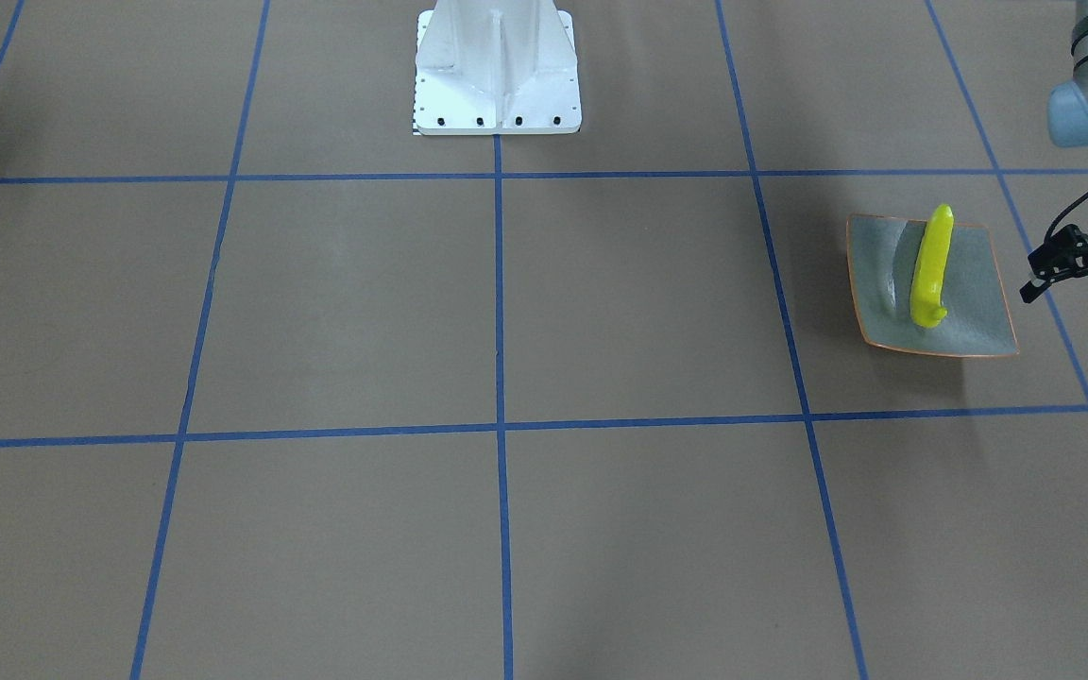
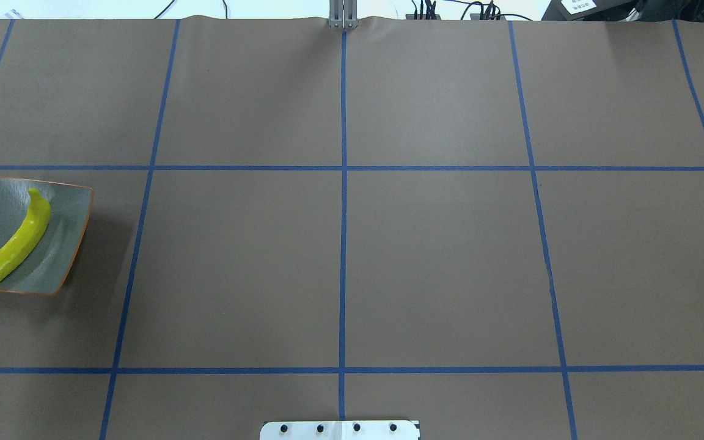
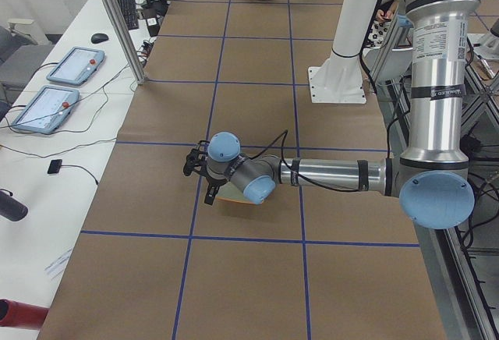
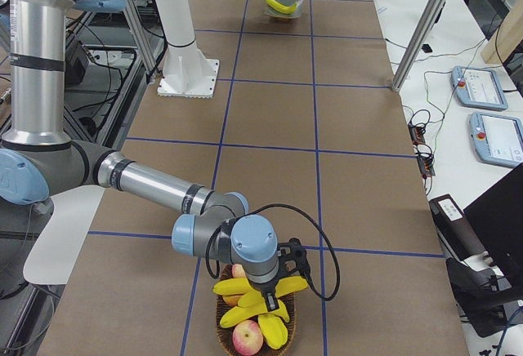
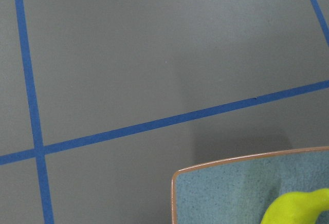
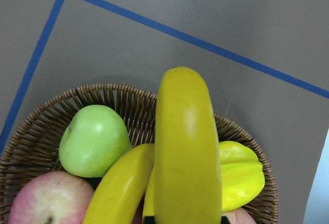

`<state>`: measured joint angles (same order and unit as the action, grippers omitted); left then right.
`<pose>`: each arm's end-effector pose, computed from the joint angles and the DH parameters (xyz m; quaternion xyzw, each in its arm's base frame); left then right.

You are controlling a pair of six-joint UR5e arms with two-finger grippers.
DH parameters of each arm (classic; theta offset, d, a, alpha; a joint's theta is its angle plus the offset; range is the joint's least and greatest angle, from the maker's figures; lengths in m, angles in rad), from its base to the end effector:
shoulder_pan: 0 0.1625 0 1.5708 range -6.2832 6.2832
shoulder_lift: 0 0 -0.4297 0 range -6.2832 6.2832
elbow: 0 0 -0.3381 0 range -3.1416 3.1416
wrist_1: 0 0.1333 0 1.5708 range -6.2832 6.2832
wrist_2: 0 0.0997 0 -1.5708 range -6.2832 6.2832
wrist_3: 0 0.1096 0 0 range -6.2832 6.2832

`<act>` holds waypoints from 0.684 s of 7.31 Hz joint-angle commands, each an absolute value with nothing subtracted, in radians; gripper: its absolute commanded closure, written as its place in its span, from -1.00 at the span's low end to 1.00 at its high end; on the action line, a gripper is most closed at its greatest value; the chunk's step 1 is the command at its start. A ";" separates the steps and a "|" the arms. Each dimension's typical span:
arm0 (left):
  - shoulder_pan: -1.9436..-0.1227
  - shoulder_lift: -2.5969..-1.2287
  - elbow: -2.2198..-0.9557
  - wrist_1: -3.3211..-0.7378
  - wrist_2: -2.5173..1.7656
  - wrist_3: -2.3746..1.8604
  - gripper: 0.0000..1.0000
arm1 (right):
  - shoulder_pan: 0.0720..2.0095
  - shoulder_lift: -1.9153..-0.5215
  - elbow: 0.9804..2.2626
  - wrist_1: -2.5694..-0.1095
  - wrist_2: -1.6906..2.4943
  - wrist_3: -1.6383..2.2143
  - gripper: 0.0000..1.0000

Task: Transfer all bananas from basket to plate

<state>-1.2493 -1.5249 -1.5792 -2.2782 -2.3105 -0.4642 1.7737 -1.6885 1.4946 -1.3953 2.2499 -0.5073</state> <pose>0.0847 -0.4425 0.6060 0.1525 0.4327 0.0558 0.8868 0.1396 -0.3586 0.7415 0.1077 -0.3153 -0.1399 0.9324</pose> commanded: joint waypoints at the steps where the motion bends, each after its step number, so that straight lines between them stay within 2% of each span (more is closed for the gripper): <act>1: -1.247 -1.583 -1.569 -2.269 -2.315 -0.591 -1.00 | 1.712 -1.635 1.574 -1.486 2.287 -0.416 1.00; 3: -1.243 -1.670 -1.560 -2.272 -2.319 -0.761 -1.00 | 1.565 -1.599 1.682 -1.480 2.357 -0.132 1.00; 5: -1.230 -1.777 -1.557 -2.273 -2.397 -0.949 -1.00 | 1.439 -1.479 1.698 -1.477 2.454 0.103 1.00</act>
